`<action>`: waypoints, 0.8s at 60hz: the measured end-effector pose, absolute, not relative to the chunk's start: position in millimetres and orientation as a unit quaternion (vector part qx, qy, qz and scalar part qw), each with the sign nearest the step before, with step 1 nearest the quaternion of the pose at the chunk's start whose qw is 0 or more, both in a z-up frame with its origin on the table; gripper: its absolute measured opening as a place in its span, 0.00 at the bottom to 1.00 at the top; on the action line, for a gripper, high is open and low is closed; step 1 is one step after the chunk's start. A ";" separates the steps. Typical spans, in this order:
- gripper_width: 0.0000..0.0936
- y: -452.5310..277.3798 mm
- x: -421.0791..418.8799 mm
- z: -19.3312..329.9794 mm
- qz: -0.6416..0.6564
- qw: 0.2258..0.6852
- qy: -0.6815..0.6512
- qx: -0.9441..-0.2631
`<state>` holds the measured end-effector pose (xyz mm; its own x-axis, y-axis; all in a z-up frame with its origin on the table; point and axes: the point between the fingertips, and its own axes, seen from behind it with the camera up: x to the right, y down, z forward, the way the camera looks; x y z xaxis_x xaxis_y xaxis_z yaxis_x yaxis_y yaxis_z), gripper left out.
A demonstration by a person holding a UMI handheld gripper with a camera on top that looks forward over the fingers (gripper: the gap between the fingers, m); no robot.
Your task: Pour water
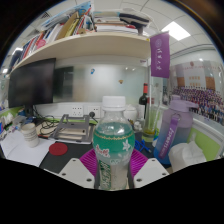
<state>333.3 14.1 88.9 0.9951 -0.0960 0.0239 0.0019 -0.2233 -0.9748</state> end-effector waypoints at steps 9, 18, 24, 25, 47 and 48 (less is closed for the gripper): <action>0.33 15.2 330.5 89.4 -0.070 0.618 0.018 -0.782; 0.34 23.0 311.9 104.8 -0.116 0.599 -0.044 -0.791; 0.33 39.8 286.8 125.2 -0.165 0.584 -0.120 -0.786; 0.33 43.4 281.2 128.0 -0.173 0.580 -0.135 -0.784; 0.34 125.6 148.6 136.8 -0.373 0.428 -0.459 -0.684; 0.34 129.2 144.4 135.9 -0.380 0.421 -0.467 -0.678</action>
<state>144.4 129.2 135.9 0.2741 0.3127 0.9094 0.9539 -0.2084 -0.2159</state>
